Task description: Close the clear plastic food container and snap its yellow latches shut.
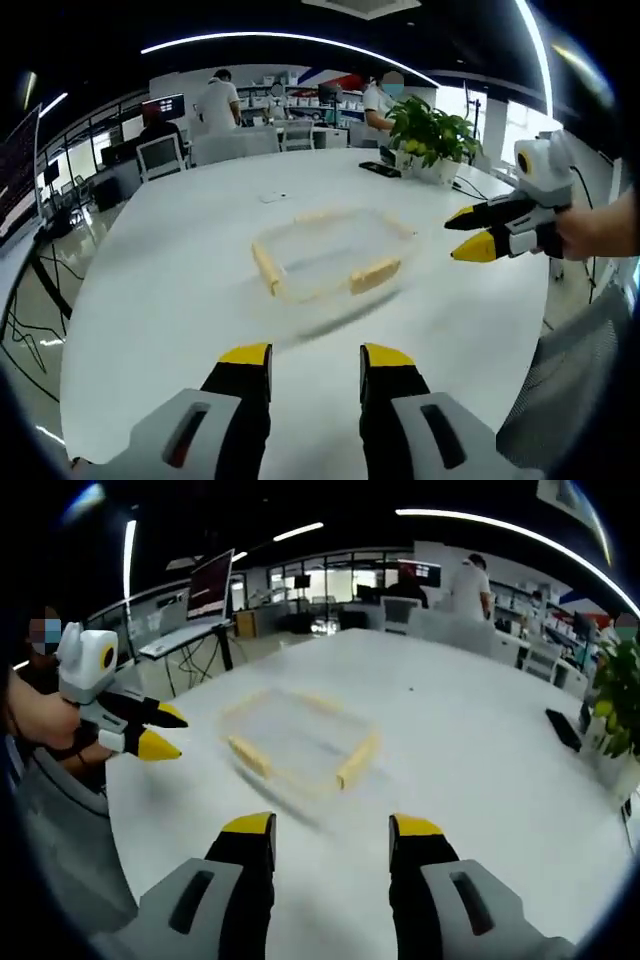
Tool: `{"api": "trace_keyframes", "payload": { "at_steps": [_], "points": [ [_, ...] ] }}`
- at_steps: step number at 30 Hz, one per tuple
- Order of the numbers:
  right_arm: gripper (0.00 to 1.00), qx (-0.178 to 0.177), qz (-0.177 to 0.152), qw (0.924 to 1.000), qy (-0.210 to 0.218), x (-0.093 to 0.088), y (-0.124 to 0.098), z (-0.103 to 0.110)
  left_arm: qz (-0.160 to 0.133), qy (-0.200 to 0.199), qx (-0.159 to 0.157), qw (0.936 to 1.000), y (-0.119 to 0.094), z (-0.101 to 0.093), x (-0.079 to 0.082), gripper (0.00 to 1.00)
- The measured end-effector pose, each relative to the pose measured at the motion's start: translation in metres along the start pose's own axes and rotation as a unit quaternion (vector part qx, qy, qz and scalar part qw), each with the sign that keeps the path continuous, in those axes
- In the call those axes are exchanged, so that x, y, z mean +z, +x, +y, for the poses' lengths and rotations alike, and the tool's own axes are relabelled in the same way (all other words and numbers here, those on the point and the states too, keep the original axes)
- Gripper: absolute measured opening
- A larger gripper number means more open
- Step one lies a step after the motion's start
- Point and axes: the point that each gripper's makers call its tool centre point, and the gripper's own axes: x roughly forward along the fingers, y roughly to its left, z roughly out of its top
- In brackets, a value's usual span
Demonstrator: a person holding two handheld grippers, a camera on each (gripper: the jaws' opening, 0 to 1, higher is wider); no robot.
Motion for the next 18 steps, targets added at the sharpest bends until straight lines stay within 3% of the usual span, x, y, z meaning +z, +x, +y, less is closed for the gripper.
{"api": "trace_keyframes", "payload": {
  "at_steps": [5, 18],
  "points": [
    [0.42, -0.007, -0.010, 0.9999, 0.000, -0.001, -0.019, 0.006, 0.000, -0.027, 0.024, 0.9993, -0.029, 0.006, -0.013, 0.30],
    [0.43, 0.001, -0.015, 0.9997, 0.020, -0.014, -0.048, 0.040, -0.051, -0.068, 0.057, 0.9947, -0.079, -0.006, -0.011, 0.30]
  ]
}}
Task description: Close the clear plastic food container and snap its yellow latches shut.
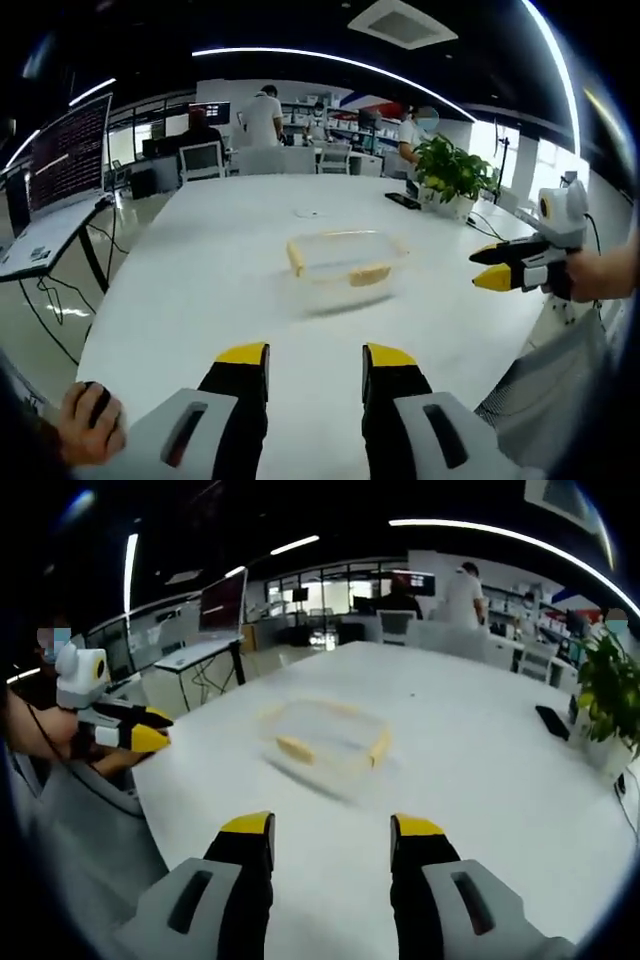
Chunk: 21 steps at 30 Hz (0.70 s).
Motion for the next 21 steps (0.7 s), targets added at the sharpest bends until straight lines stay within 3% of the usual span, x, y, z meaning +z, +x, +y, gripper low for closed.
{"api": "trace_keyframes", "payload": {
  "at_steps": [8, 13, 21],
  "points": [
    [0.46, -0.004, -0.004, 1.0000, 0.006, -0.003, -0.019, 0.009, -0.028, -0.024, 0.017, 0.9992, -0.018, -0.003, 0.008, 0.31],
    [0.47, -0.001, -0.007, 0.9999, 0.013, -0.001, -0.026, 0.016, -0.031, -0.044, 0.022, 0.9983, -0.025, -0.009, 0.005, 0.34],
    [0.49, 0.006, -0.019, 0.9997, 0.016, 0.005, -0.034, 0.028, -0.037, -0.035, 0.012, 0.9986, -0.035, -0.021, 0.010, 0.36]
  ]
}}
